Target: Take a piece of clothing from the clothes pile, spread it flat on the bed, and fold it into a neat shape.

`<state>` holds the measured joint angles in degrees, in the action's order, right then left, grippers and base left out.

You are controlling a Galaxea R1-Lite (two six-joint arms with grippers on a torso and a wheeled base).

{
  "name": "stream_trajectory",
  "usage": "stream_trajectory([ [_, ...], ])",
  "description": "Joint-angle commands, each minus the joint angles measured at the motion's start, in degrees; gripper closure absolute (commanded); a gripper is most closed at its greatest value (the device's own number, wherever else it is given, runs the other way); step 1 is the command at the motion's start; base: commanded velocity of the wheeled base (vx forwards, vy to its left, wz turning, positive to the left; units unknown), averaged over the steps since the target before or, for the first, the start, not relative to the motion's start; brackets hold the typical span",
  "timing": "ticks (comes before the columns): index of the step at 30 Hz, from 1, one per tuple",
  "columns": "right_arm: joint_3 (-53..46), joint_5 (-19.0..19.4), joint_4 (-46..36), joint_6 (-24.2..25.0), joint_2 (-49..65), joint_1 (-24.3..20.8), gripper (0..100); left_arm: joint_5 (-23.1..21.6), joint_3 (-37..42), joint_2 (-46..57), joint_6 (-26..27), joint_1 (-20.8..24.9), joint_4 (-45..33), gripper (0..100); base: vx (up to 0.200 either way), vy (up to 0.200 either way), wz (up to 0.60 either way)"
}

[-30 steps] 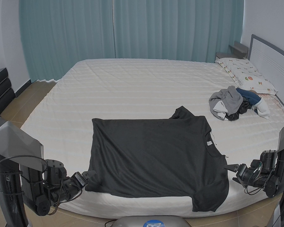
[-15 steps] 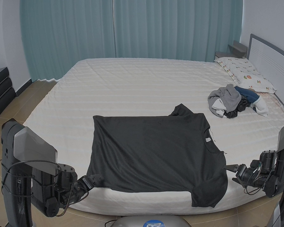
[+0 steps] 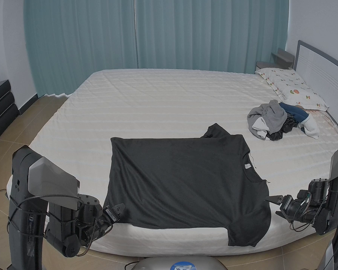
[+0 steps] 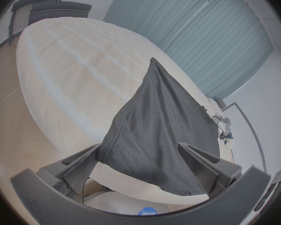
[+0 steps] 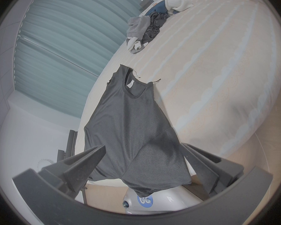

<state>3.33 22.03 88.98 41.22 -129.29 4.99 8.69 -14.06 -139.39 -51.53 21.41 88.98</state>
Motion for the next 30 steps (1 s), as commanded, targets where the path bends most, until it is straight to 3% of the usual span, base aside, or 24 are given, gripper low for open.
stream_trajectory([
  [1,-0.1,-0.1,0.6,-0.1,-0.2,0.0,0,0.1,-0.4,-0.9,0.0,-0.2,0.8,0,0.000,0.000,0.00],
  [8,-0.2,-0.1,0.6,-0.2,0.0,-0.1,0,0.5,0.3,-1.3,0.2,-0.3,0.9,0,0.000,0.000,0.00],
  [9,-0.2,-0.1,0.6,-0.1,0.0,-0.1,0,0.8,0.5,-1.3,0.2,-0.3,0.8,100,0.000,0.000,0.00],
  [13,-0.4,-0.1,0.6,-0.3,0.0,0.0,0,1.3,1.8,-1.3,0.1,-0.5,0.8,100,0.000,0.000,0.00],
  [22,-2.5,-0.3,0.6,-5.8,0.4,0.3,0,1.5,6.3,-1.1,0.3,-2.0,1.0,100,0.000,0.000,0.00],
  [30,-3.3,-0.2,0.5,-9.1,-2.3,0.2,0,3.2,7.6,-1.1,3.7,-4.0,1.0,100,0.000,0.000,0.00],
])
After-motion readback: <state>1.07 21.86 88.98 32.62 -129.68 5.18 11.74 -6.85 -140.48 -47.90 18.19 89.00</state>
